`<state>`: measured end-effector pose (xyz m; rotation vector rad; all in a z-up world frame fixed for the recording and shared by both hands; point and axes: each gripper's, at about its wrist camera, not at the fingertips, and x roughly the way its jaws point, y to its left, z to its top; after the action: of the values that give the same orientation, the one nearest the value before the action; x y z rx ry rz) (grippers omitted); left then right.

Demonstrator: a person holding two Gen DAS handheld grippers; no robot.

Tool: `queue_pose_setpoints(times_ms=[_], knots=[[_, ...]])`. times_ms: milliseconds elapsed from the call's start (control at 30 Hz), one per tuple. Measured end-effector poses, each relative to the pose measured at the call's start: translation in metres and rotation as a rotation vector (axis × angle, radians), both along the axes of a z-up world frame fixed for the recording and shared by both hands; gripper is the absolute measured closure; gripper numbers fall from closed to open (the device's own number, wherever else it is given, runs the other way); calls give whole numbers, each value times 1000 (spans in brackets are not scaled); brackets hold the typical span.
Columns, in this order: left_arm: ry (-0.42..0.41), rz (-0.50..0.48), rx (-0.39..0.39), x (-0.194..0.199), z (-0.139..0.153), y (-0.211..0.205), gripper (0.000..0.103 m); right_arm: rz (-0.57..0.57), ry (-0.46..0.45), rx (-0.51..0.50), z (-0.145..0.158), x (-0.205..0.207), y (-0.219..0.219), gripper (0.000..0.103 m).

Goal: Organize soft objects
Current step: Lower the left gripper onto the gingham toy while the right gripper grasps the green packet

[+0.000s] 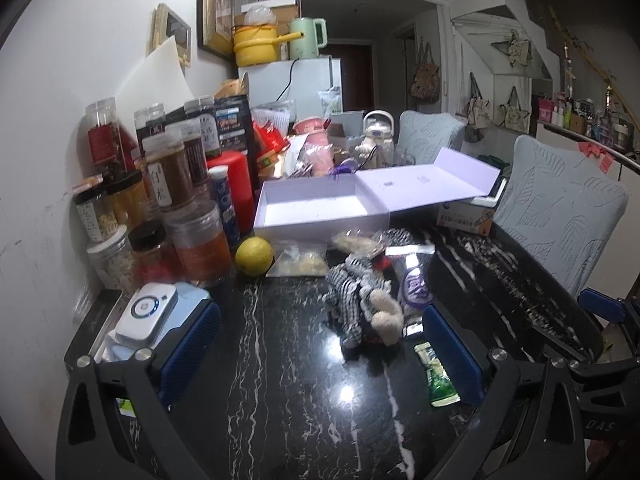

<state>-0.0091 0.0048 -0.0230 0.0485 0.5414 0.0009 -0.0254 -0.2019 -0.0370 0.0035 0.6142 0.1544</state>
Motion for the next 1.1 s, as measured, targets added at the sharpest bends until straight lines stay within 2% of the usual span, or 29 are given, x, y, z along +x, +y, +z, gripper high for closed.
queue_pose_setpoints(times_ms=[533, 667, 800, 900, 967, 1000, 1033, 1100], knots=[[108, 13, 9, 22, -45, 17, 0, 83, 149, -20, -66, 28, 28, 0], [135, 5, -20, 30, -51, 24, 0, 83, 202, -34, -82, 41, 36, 0], [156, -10, -64, 41, -54, 29, 0, 90, 244, -18, -93, 51, 38, 8], [168, -18, -85, 48, -54, 30, 0, 80, 231, -53, -94, 55, 39, 17], [174, -29, -94, 54, -54, 29, 0, 87, 228, -84, -95, 58, 39, 27], [175, -33, -97, 56, -53, 29, 0, 89, 223, -94, -94, 59, 38, 46], [175, -39, -103, 59, -53, 29, 0, 82, 219, -97, -93, 62, 35, 56], [174, -58, -115, 64, -52, 28, 0, 73, 233, -72, -92, 66, 26, 63]])
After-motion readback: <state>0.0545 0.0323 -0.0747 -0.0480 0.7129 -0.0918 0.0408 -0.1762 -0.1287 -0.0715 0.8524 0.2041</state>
